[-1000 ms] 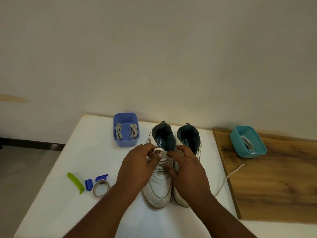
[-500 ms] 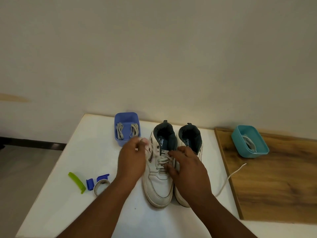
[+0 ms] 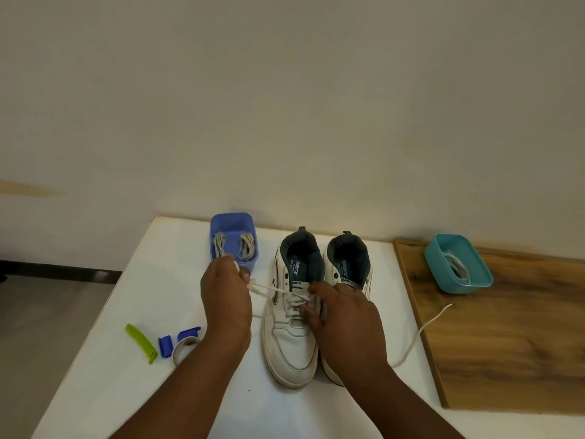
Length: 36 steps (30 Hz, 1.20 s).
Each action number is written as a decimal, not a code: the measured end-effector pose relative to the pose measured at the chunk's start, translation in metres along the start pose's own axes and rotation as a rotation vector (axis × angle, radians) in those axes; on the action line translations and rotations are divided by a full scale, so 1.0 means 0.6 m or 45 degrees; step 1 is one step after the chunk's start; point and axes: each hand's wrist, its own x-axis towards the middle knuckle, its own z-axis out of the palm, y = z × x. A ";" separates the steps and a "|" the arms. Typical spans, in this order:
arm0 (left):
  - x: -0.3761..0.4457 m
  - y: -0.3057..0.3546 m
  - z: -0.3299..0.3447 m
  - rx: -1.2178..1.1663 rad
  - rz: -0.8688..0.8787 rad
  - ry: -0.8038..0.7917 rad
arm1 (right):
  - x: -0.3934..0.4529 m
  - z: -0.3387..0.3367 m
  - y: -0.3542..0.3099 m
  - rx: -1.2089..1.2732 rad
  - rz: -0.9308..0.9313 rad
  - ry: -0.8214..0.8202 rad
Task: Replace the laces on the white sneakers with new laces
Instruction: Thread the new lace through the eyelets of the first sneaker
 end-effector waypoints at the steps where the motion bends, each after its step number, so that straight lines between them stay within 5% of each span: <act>1: 0.001 -0.004 -0.003 0.142 0.097 -0.004 | 0.001 0.001 -0.001 0.004 -0.007 -0.013; 5: 0.002 -0.017 -0.008 0.726 0.508 -0.153 | 0.007 -0.023 0.002 0.125 -0.003 -0.083; 9: 0.005 -0.007 -0.009 0.748 0.762 -0.072 | 0.013 -0.052 0.030 0.058 0.080 -0.058; 13: -0.004 -0.009 -0.018 0.938 0.820 -0.158 | 0.014 -0.077 0.059 -0.104 0.214 0.048; 16: -0.011 -0.010 -0.022 1.278 0.712 -0.278 | 0.020 -0.091 0.070 0.291 0.332 0.398; 19: -0.024 -0.013 -0.020 1.682 0.603 -0.265 | 0.021 -0.109 0.053 0.500 0.114 0.778; 21: -0.033 -0.017 -0.017 1.901 0.655 -0.087 | 0.014 -0.110 0.022 0.561 -0.196 0.712; 23: -0.040 -0.014 -0.011 1.854 0.770 0.008 | 0.002 -0.106 -0.009 0.673 -0.503 0.437; 25: -0.041 -0.011 -0.005 1.652 0.784 -0.123 | -0.007 -0.097 -0.027 0.763 -0.715 0.141; 30: -0.058 0.023 0.013 0.556 -0.151 -0.655 | -0.010 -0.101 -0.022 0.850 -0.759 -0.246; 33: -0.052 0.021 0.016 0.404 -0.033 -0.688 | -0.013 -0.098 -0.010 0.942 -0.631 -0.447; 36: -0.051 0.017 0.013 0.504 0.211 -0.665 | -0.012 -0.086 -0.016 1.115 -0.332 -0.291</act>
